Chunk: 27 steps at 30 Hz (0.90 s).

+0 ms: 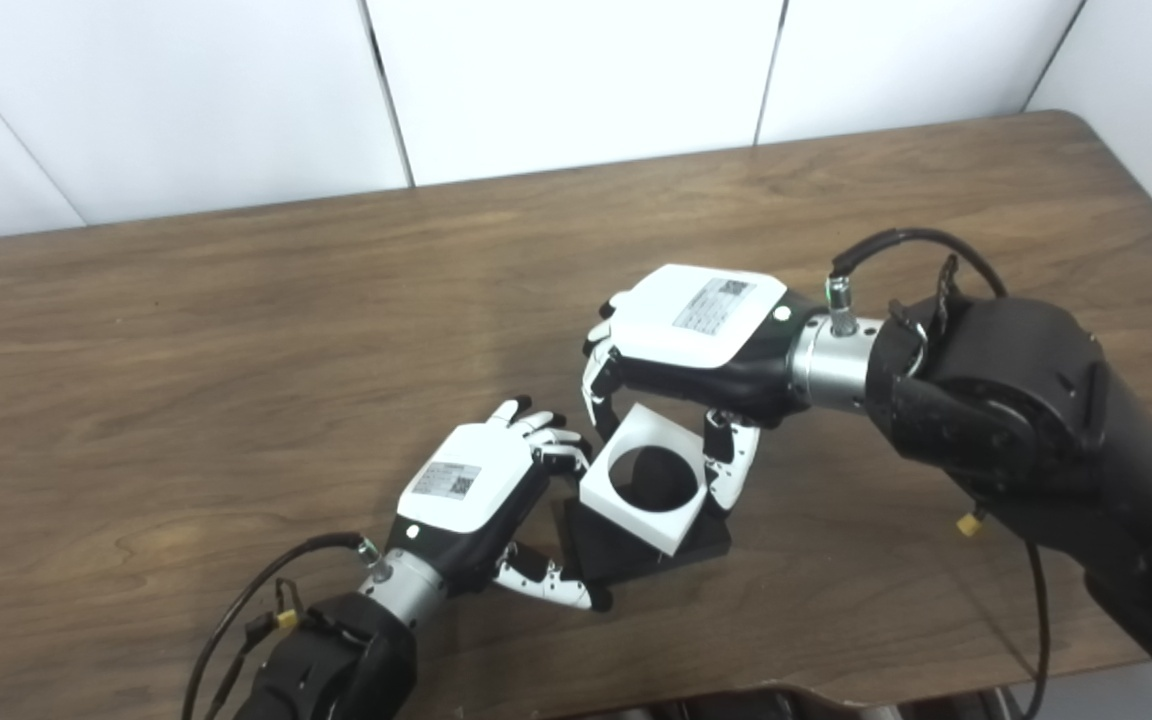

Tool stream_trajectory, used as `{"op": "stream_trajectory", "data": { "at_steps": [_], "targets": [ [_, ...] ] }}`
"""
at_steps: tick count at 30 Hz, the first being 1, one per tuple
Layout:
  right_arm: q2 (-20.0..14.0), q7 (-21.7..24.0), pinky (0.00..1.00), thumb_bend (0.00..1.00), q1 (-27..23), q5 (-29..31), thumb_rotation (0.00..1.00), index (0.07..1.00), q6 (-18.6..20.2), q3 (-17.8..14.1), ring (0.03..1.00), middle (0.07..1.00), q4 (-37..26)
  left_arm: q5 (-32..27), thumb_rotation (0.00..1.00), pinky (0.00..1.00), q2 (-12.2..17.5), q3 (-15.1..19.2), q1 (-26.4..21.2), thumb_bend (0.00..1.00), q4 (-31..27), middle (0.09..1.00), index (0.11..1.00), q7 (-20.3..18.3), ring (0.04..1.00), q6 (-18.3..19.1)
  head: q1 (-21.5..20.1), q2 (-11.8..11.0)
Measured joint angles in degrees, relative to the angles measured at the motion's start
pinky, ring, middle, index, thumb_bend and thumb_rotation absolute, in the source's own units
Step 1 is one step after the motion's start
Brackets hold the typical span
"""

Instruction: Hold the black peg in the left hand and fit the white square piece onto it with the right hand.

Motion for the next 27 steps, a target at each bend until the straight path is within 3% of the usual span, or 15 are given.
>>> {"op": "stream_trajectory", "data": {
  "at_steps": [13,19,27],
  "targets": [
    [0.0,0.0,0.92,0.52,0.7,0.2,0.13,0.481,-0.1,-1.1,0.880,0.758,0.1,0.0,0.05,1.00,0.0,0.0,0.0,0.51,-0.1,0.800,0.488,-0.1,0.902,-0.1,-0.3,0.2],
    [-1.1,0.0,0.90,0.52,1.2,0.8,0.13,0.483,-0.6,-3.0,0.875,0.762,1.0,0.0,0.05,1.00,0.1,0.2,0.0,0.51,-0.1,0.802,0.488,-0.1,0.902,-0.5,-0.5,0.3],
    [-2.6,0.0,0.89,0.52,1.9,2.4,0.13,0.483,-0.8,-3.2,0.877,0.771,1.5,-0.1,0.05,1.00,0.1,0.5,0.1,0.51,-0.1,0.802,0.488,-0.3,0.903,-1.0,-0.7,0.3]
  ]
}}
